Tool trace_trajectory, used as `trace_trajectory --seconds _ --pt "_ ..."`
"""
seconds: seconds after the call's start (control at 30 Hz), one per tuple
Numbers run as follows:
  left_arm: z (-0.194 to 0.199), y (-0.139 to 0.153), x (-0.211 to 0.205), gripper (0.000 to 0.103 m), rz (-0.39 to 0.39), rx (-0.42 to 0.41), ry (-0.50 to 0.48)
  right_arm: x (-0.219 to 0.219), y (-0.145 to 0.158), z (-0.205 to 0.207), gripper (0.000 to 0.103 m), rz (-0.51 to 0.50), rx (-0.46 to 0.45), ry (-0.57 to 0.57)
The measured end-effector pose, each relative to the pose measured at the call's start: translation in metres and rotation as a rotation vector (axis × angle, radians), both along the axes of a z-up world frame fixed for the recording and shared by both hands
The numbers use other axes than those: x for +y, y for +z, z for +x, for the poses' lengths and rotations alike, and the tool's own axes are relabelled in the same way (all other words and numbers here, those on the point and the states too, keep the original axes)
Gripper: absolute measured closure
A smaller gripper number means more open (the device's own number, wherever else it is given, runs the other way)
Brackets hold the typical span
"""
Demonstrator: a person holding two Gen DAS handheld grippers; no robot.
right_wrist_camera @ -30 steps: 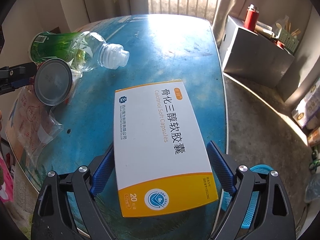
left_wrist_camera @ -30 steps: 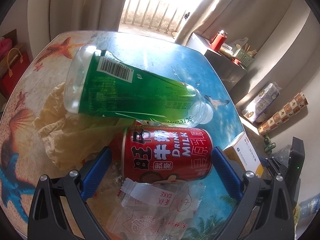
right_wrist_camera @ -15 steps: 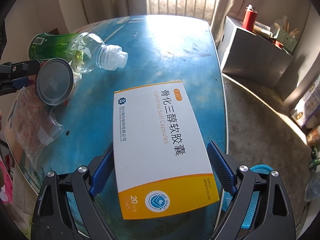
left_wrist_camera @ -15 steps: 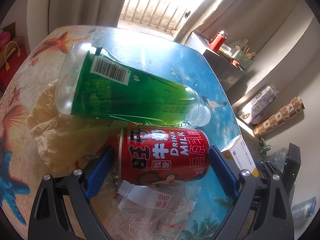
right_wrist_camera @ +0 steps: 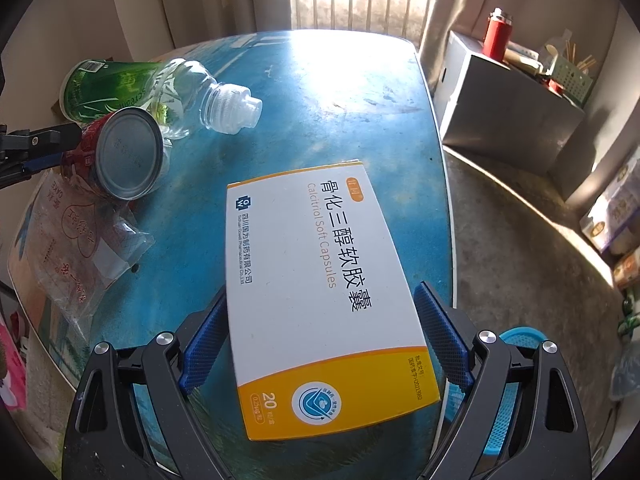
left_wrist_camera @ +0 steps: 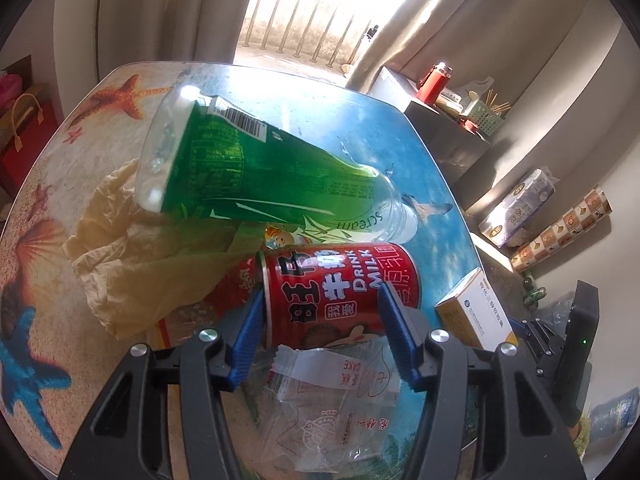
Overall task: Collect trash
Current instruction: 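Close the left gripper on the red milk can while the right gripper holds the box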
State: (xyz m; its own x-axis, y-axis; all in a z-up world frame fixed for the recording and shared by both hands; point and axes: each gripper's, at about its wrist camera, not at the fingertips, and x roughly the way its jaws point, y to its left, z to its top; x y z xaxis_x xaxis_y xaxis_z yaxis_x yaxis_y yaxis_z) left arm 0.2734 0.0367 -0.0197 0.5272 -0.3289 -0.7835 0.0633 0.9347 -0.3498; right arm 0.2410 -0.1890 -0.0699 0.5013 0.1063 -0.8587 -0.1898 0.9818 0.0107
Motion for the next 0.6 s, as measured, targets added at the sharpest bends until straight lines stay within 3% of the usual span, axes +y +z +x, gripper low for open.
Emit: trace_trajectory --seconds 0.13,0.23,0.4,0.6 --pt "-0.001 0.004 -0.002 0.020 -0.004 0.002 0.027 0.000 0.000 -0.001 0.018 0.001 -0.003 -0.002" --pt "0.002 0.009 -0.006 0.009 -0.007 -0.001 0.066 0.000 0.000 -0.001 0.018 0.001 -0.006 -0.006" --pt "0.007 0.014 -0.022 0.006 0.016 0.005 0.133 0.000 -0.001 -0.002 0.018 0.002 -0.011 -0.007" --pt "0.012 0.009 -0.049 0.006 0.159 -0.020 0.151 0.000 0.000 -0.004 0.018 0.007 -0.012 -0.001"
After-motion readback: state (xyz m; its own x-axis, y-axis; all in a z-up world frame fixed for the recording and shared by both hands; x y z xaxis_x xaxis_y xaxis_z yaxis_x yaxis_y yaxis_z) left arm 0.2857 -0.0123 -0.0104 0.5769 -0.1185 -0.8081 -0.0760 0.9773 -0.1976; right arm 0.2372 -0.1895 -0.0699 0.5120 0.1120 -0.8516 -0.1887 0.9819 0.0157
